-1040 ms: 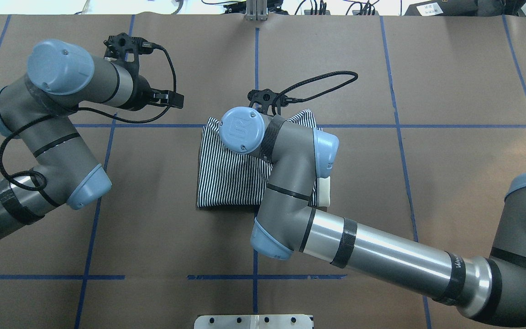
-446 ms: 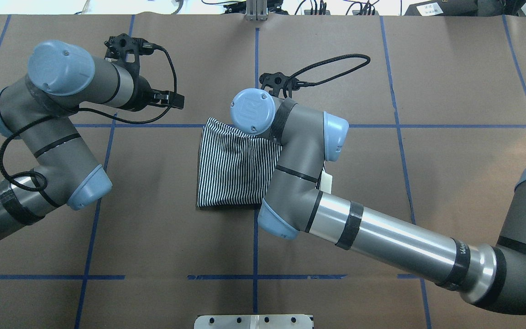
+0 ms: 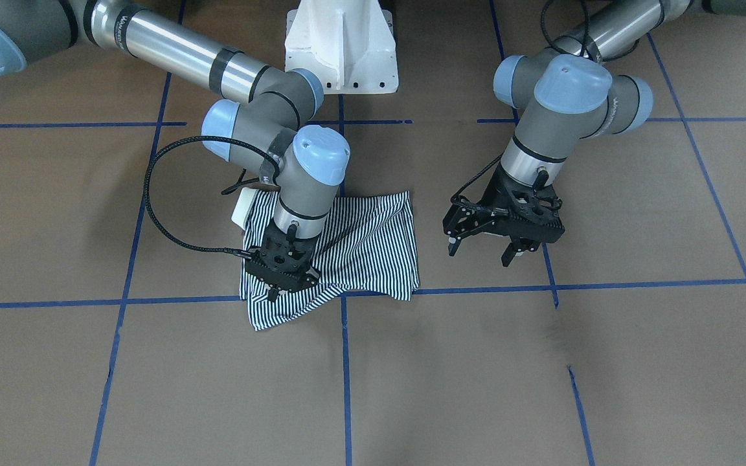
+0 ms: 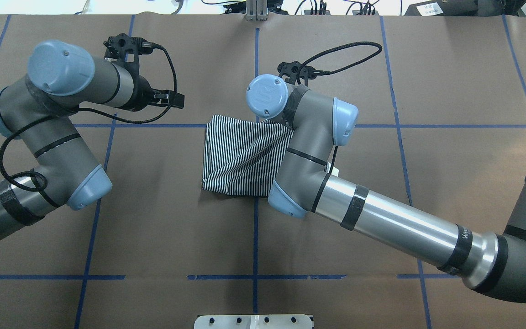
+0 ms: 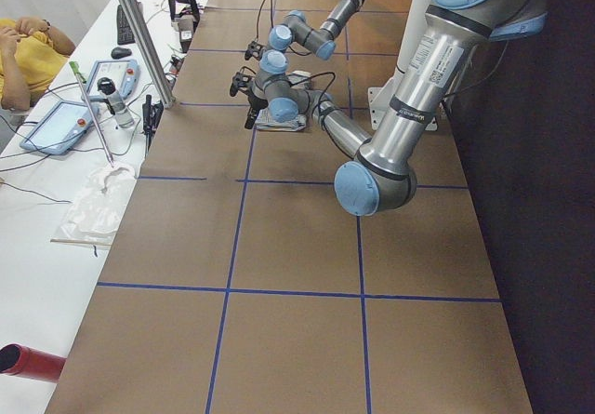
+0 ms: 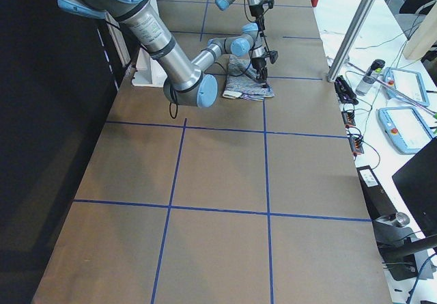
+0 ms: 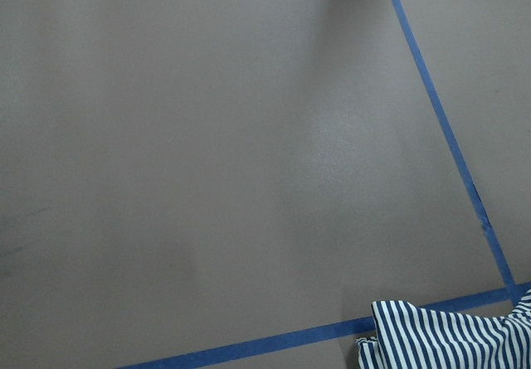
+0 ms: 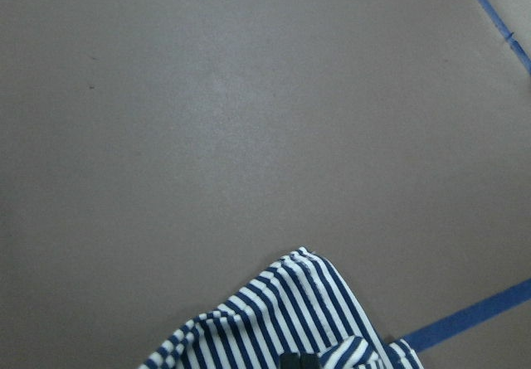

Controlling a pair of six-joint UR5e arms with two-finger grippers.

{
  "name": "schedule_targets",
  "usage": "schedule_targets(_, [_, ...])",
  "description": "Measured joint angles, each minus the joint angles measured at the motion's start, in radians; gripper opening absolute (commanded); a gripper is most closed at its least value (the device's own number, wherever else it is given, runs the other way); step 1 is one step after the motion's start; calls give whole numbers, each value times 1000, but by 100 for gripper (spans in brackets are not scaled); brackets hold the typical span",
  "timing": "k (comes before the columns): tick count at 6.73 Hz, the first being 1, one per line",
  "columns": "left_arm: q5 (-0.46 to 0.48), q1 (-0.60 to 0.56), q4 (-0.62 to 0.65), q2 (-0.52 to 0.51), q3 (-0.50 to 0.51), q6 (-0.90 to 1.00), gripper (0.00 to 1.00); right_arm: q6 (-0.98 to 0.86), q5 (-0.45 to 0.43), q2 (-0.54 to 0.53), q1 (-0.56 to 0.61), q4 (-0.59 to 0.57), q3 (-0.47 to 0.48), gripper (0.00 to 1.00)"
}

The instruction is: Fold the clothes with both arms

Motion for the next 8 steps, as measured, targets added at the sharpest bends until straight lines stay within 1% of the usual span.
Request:
schedule_targets(2, [0,7,0,2,2,-7,100,-26,6,6,12,4,-6,100])
schedule_targets(3, [0,16,0,2,4,-20,100,-48,39,11,28,12,1,100])
schedule_targets(4, [1,35,0,-2,4,-46,100,-84,120,10,62,18,28,100])
schedule_targets(5, [3,64,-2,-8,5,-95,85,-119,200,-3,98,18,75,100])
schedule_targets(6, [12,101,-13,-17,14,-181,59,-145,247,-31,122,17,132,100])
schedule_targets(7, [34,123,-34,-34,38,-267,51,-166,266,-65,132,17,186,100])
schedule_targets(8, [61,132,-61,-61,82,-322,50,-175,272,-93,135,16,225,100])
